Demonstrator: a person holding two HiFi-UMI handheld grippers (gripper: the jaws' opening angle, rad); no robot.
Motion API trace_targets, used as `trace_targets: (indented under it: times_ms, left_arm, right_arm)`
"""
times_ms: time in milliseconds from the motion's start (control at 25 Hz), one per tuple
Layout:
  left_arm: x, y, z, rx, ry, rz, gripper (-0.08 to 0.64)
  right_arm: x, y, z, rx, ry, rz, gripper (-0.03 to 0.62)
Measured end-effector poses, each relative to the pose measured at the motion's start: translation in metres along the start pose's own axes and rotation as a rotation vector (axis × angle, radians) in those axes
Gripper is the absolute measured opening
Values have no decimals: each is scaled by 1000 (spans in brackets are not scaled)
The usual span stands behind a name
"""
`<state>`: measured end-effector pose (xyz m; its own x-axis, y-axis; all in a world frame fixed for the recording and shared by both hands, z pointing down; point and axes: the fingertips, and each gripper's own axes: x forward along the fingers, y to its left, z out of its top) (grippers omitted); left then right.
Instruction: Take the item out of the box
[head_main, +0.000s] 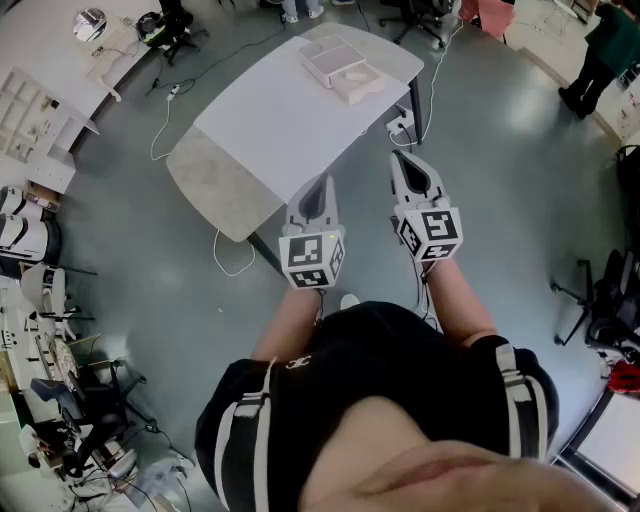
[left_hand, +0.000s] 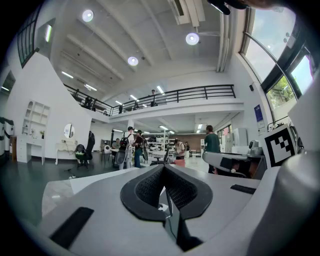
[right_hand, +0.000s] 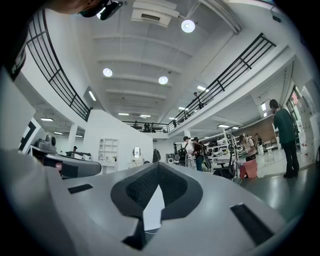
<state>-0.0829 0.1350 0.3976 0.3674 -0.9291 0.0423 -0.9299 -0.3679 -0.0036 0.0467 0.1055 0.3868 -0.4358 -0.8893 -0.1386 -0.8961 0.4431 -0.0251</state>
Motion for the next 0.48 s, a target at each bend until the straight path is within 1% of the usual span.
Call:
trace_targets:
  times_ms: [200, 480]
  left_arm:
    - [2, 0, 5, 9, -1, -5, 14]
    - [7, 6, 4, 4, 9, -17, 14]
  right_arm:
    - [1, 1, 6, -1, -10, -4, 12]
    - [11, 3, 6, -6, -2, -10, 12]
